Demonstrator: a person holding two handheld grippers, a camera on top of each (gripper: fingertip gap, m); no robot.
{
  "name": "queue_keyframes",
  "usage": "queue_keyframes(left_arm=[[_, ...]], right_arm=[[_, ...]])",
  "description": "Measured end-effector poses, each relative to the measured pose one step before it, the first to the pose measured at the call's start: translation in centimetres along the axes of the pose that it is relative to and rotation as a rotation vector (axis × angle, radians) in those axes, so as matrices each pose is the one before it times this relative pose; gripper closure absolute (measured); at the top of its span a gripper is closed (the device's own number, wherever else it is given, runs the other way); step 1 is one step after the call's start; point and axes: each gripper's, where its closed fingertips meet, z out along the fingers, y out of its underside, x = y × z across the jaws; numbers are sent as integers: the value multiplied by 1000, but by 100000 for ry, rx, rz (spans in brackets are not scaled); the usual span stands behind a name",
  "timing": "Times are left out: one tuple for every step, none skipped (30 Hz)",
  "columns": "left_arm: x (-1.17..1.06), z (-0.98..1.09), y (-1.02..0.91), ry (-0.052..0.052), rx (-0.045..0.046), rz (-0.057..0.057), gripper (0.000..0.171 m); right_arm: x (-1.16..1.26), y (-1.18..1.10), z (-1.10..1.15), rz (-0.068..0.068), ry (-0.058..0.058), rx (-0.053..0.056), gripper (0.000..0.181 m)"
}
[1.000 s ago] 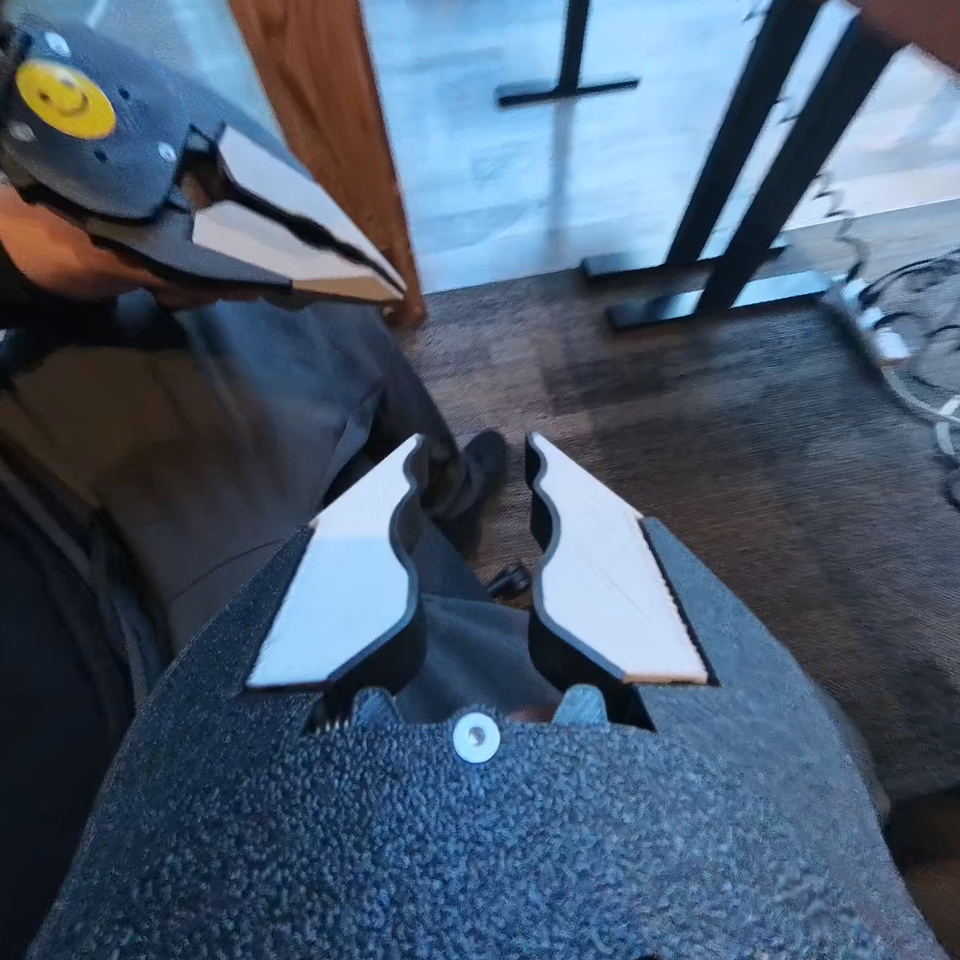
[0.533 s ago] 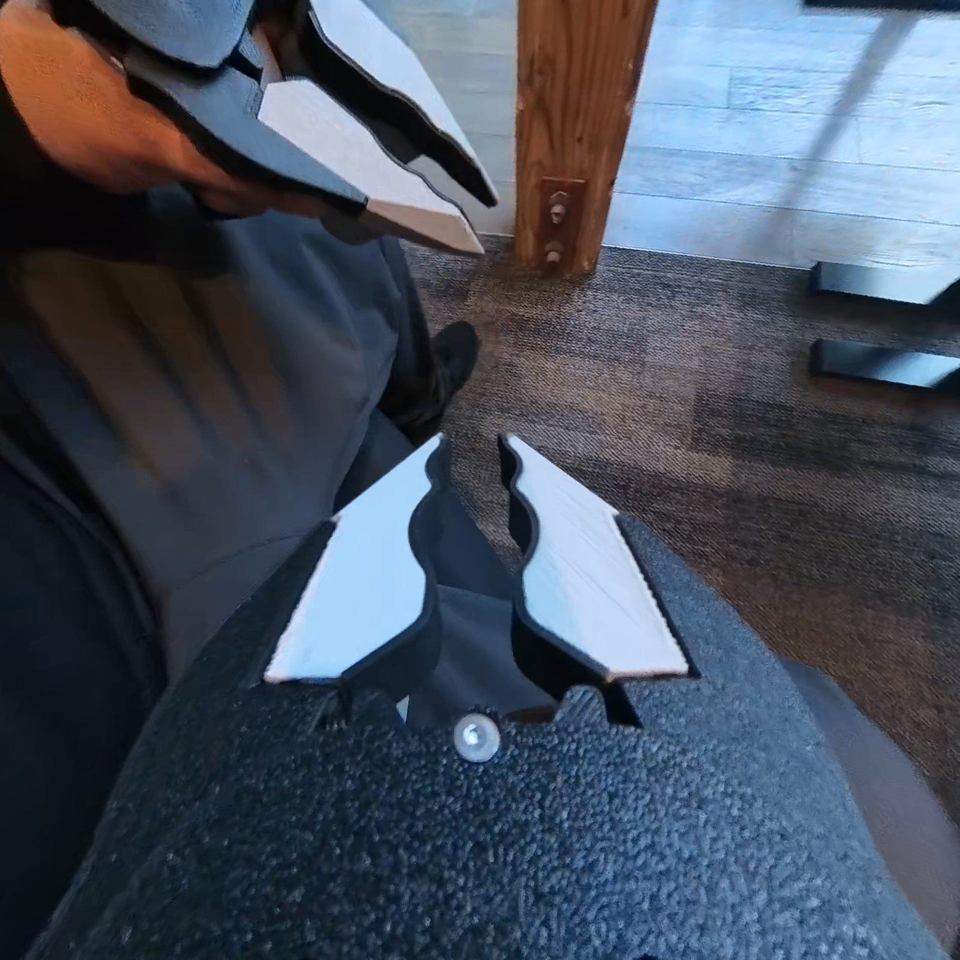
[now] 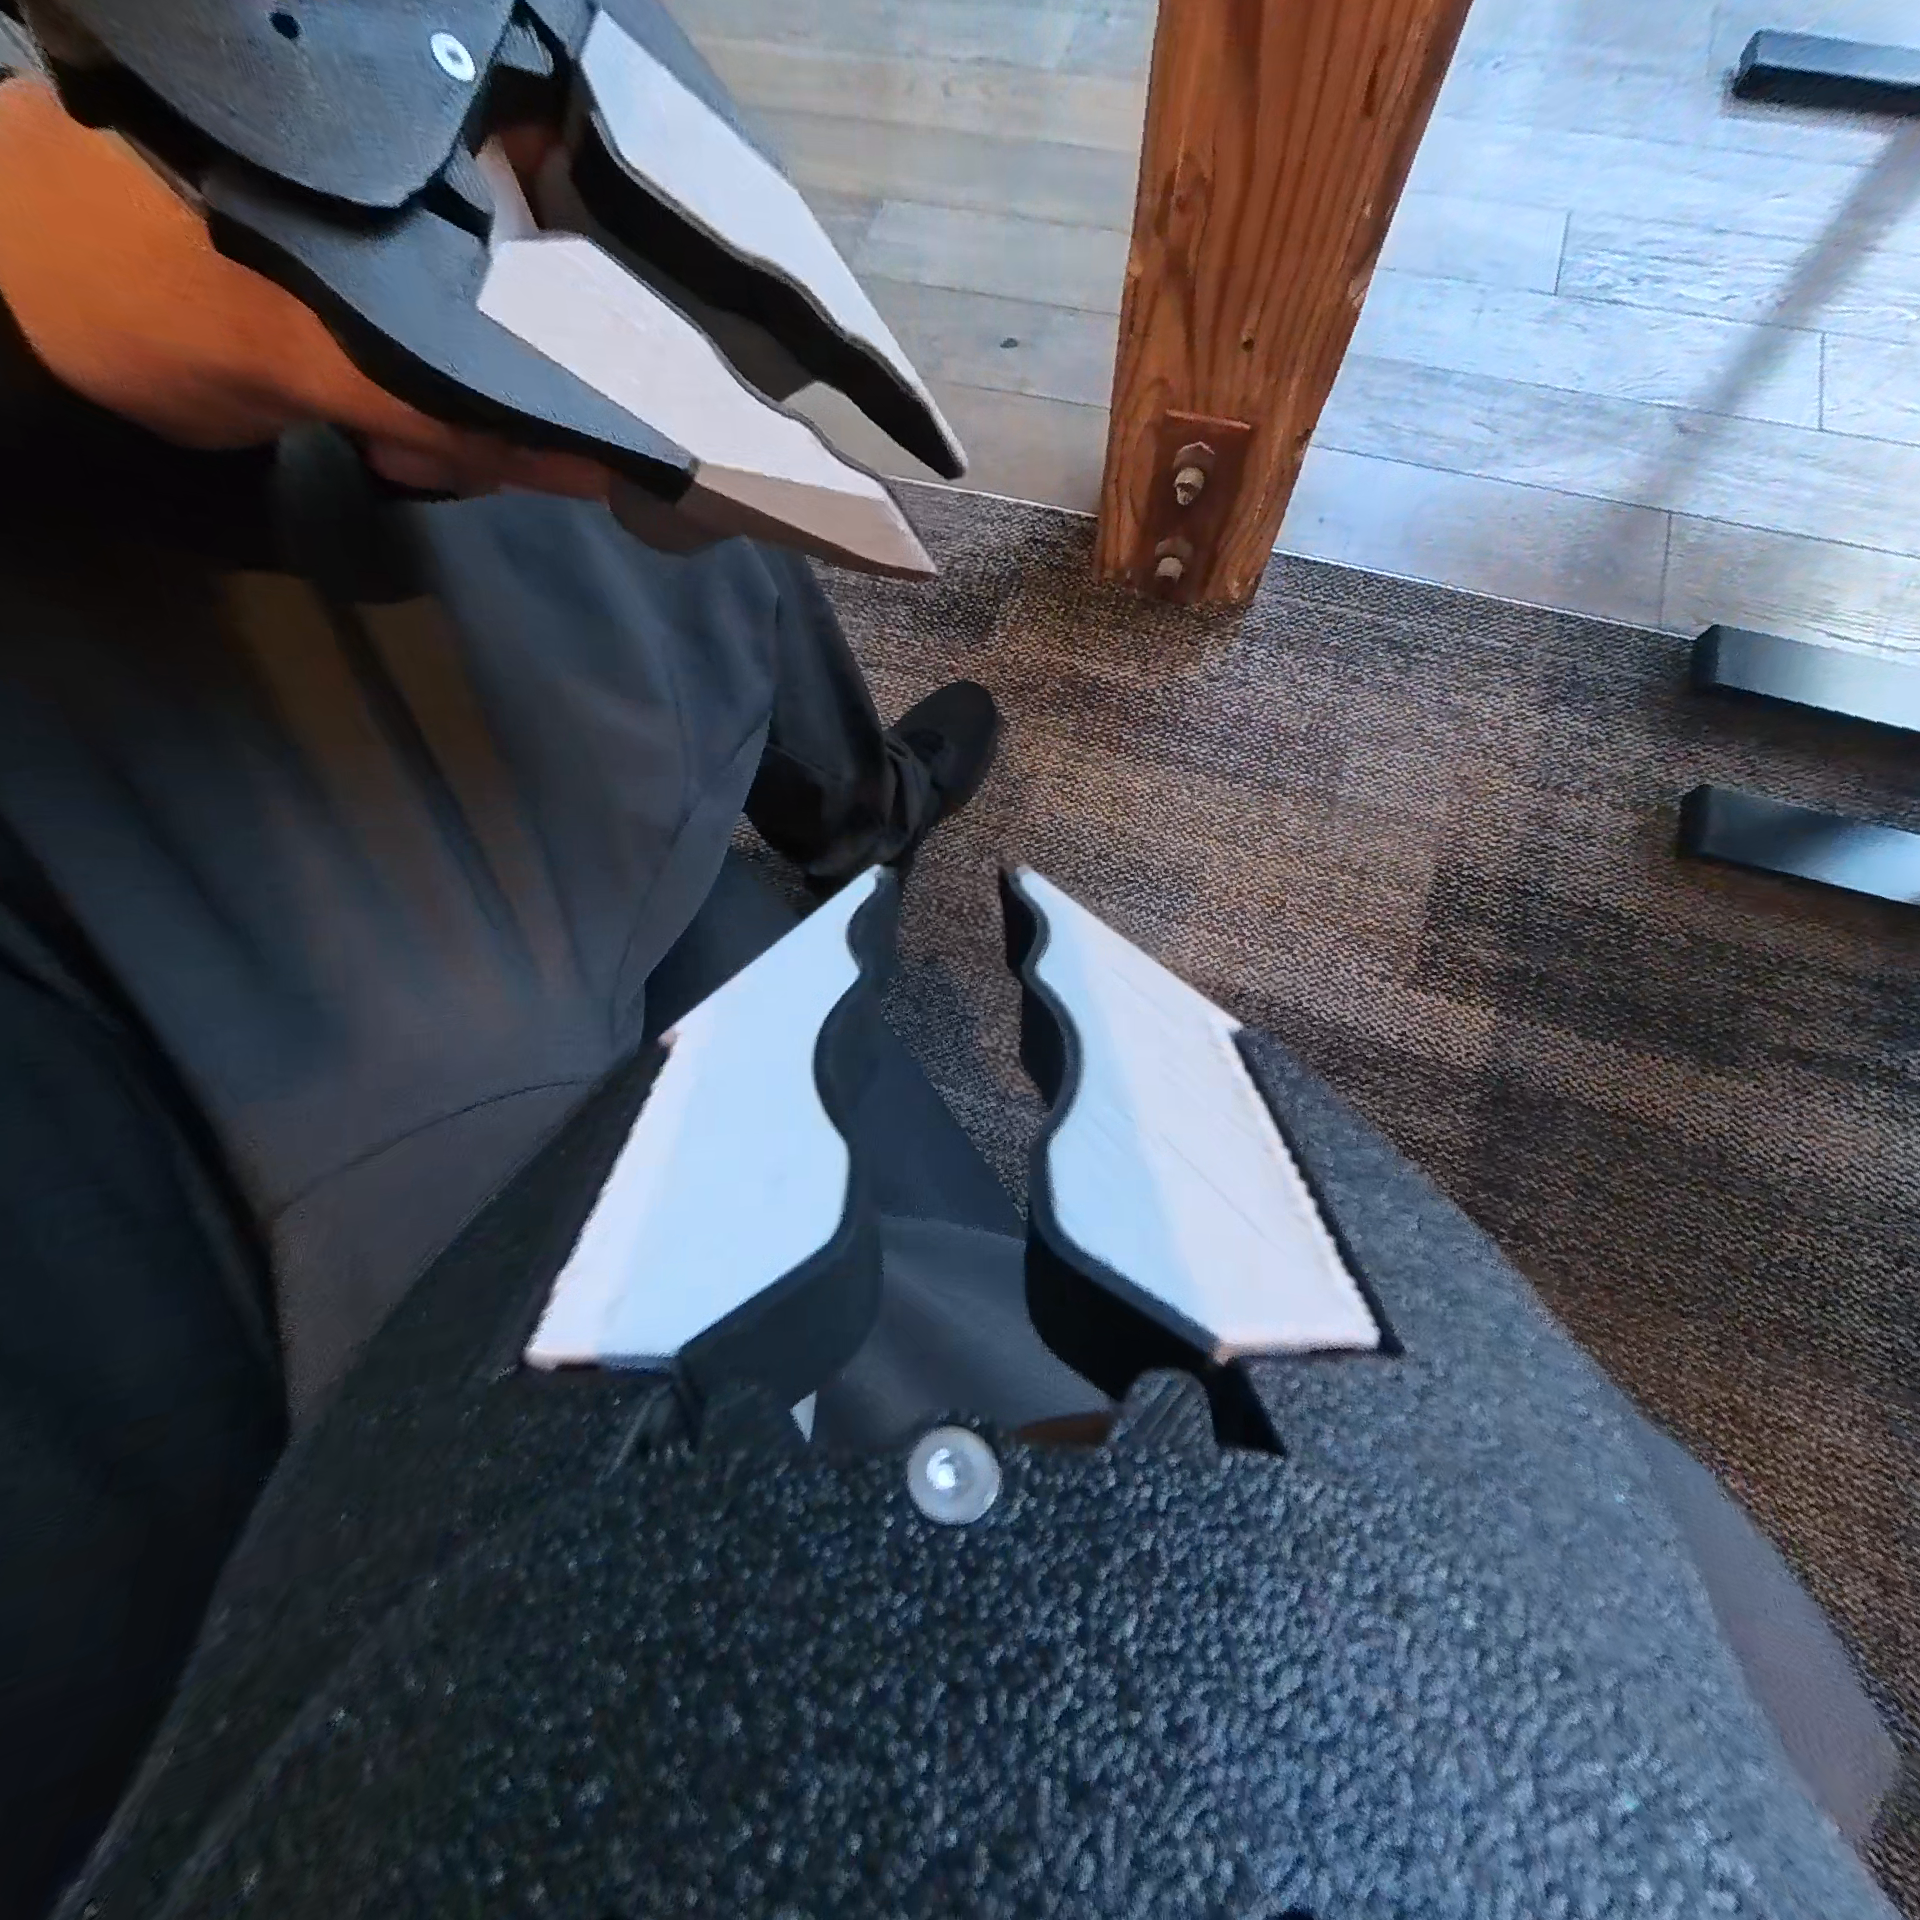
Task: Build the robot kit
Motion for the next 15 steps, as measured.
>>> queue_keyframes(left_arm=[[37,176,45,-148,2,295,147],[16,275,18,-372,-412,847,148],[47,323,-64,-286,-518,794,147],[207,308,-182,791,-513,-132,147],[358,235,-385,1900,41,-1002,147],[334,195,-582,1829,1385,-1185,146],[278,267,-600,1398,1716,-936,147],[279,425,-446,1516,830,-566,147],[287,557,-243,1636,-122,49,147],[239,661,-85,1466,-783,808,147],[163,720,-41,1179,-901,1411,147],[59,742,-77,854,-771,1476,147],[-33,781,-239,867,-535,839,147],[-81,807,-519,1168,707,301,146],[-143,890,-671,1348,1817,306,147]], right_arm=[[73,-25,-190,38,959,718,161],[105,118,-162,68,928,72,162],[93,222,-138,416,564,-368,161],[132,230,-193,1056,480,-184,161],[148,179,-267,1703,334,268,161],[143,89,-330,2046,-92,706,161],[180,9,-364,2524,-229,956,161],[175,-54,-422,3339,-631,1214,161],[83,-63,-444,3917,-1292,1484,160],[63,-15,-460,3840,-1505,1487,160],[150,73,-444,3054,-892,1310,159],[290,128,-427,2336,-42,1383,159],[395,122,-404,2602,36,2009,159],[414,101,-361,4206,-752,2369,160],[437,4,-332,6034,-1670,2889,160]])
